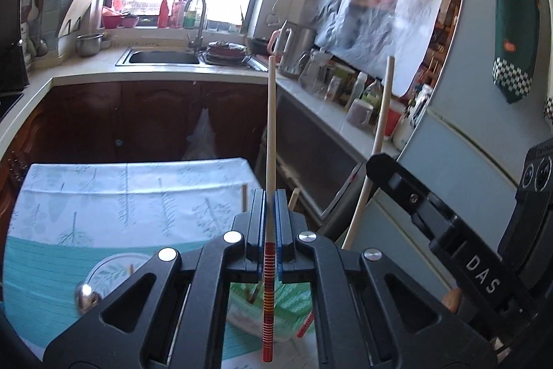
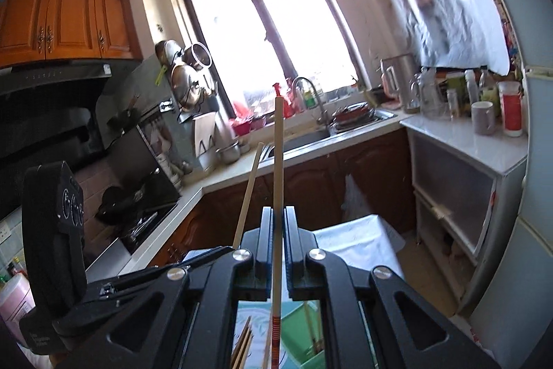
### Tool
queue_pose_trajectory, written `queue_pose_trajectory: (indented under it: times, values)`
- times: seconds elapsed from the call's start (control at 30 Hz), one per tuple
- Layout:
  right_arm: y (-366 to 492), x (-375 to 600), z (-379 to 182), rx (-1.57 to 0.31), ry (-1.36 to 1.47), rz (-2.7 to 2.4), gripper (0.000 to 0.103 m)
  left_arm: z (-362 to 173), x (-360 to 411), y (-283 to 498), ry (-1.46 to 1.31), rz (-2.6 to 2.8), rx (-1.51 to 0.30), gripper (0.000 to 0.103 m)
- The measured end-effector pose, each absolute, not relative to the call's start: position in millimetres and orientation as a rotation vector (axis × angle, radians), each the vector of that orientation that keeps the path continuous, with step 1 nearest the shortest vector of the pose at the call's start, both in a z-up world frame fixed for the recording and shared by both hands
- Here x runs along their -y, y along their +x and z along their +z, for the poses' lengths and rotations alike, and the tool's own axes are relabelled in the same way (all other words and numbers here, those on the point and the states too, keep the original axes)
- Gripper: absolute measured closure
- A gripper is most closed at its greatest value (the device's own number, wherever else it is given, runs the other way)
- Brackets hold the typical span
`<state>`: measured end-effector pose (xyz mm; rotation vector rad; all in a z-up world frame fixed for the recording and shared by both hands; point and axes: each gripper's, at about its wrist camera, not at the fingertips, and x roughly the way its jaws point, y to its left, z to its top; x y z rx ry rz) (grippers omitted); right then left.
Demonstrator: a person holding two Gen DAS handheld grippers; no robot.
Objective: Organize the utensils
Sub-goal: 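Lift both chopsticks and carry them over the green holder with both grippers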
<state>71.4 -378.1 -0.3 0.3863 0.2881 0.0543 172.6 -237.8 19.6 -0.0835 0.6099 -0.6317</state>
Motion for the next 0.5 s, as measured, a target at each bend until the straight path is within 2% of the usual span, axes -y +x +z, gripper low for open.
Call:
queue_pose_trajectory:
  times: [0.23,0.5]
  values:
    - [78,390,0,-0.231,0.358,-0.017,0.098,24,248,192,-0.156,-0.664,-0.57,0.101]
    - [94,374,-23,-0.225,0.296,-0.026,0.098,-21,240,218,-0.172,-0.605,-0.576,0.101]
